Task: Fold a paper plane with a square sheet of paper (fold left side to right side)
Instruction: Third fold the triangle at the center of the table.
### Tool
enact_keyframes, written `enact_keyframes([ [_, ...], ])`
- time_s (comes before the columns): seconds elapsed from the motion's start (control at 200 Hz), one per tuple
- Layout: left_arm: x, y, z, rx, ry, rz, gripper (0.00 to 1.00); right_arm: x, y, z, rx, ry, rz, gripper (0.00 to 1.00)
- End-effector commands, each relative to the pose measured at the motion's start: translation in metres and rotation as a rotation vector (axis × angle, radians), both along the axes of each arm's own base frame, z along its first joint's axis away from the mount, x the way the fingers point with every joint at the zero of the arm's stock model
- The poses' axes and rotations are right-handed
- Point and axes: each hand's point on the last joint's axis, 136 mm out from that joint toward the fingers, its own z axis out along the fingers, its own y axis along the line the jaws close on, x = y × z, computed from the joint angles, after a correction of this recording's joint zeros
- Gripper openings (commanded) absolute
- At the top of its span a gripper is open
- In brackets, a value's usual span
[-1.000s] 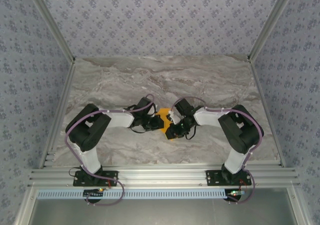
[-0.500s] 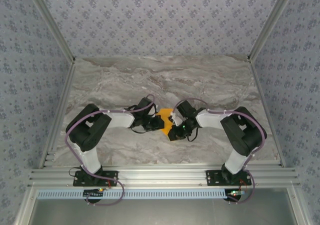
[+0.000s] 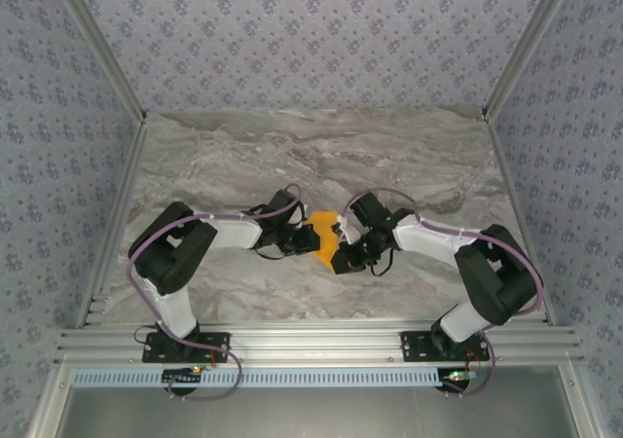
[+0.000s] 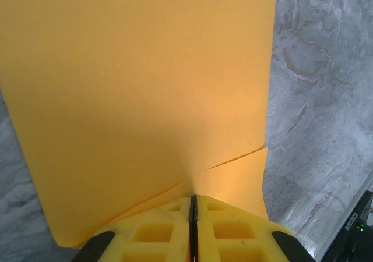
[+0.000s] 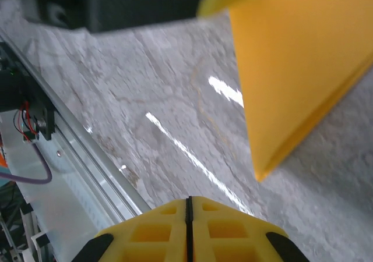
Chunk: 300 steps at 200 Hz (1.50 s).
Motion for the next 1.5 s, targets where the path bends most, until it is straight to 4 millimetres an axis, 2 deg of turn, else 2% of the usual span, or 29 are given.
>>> enact_keyframes([
  [0.0, -0.008, 0.022, -0.031, 0.136, 0.045, 0.030, 0.08, 0.019, 0.006, -0.005, -0.023, 0.011, -0.060, 0.09],
  [0.125, -0.007, 0.020, -0.028, 0.126, 0.041, 0.026, 0.09, 0.029, 0.007, -0.026, -0.077, 0.033, -0.094, 0.08],
  [0.23, -0.006, 0.017, -0.024, 0.108, 0.038, 0.024, 0.09, 0.028, -0.003, -0.043, -0.152, 0.054, -0.113, 0.06],
  [0.35, -0.001, 0.011, -0.010, 0.078, 0.008, 0.019, 0.12, 0.023, -0.018, -0.062, -0.238, 0.073, -0.129, 0.04],
  [0.47, 0.004, 0.005, 0.013, 0.028, -0.050, 0.014, 0.14, 0.014, -0.035, -0.078, -0.320, 0.094, -0.134, 0.00],
  [0.6, -0.001, 0.000, 0.035, -0.016, -0.096, 0.001, 0.14, 0.009, -0.045, -0.086, -0.360, 0.099, -0.144, 0.00],
  [0.735, -0.015, -0.011, 0.040, -0.061, -0.093, -0.017, 0.10, 0.009, -0.047, -0.087, -0.366, 0.097, -0.143, 0.00],
  [0.889, -0.029, -0.022, 0.031, -0.067, -0.066, -0.044, 0.06, 0.010, -0.045, -0.086, -0.357, 0.097, -0.141, 0.00],
  [1.109, -0.037, -0.029, 0.016, -0.059, -0.044, -0.053, 0.04, 0.009, -0.046, -0.086, -0.357, 0.103, -0.141, 0.00],
  [1.349, -0.038, -0.024, -0.003, -0.021, -0.013, -0.020, 0.02, 0.009, -0.045, -0.086, -0.359, 0.104, -0.139, 0.00],
  [1.494, -0.037, -0.011, -0.015, 0.053, -0.011, 0.009, 0.01, 0.008, -0.047, -0.088, -0.372, 0.107, -0.133, 0.00],
])
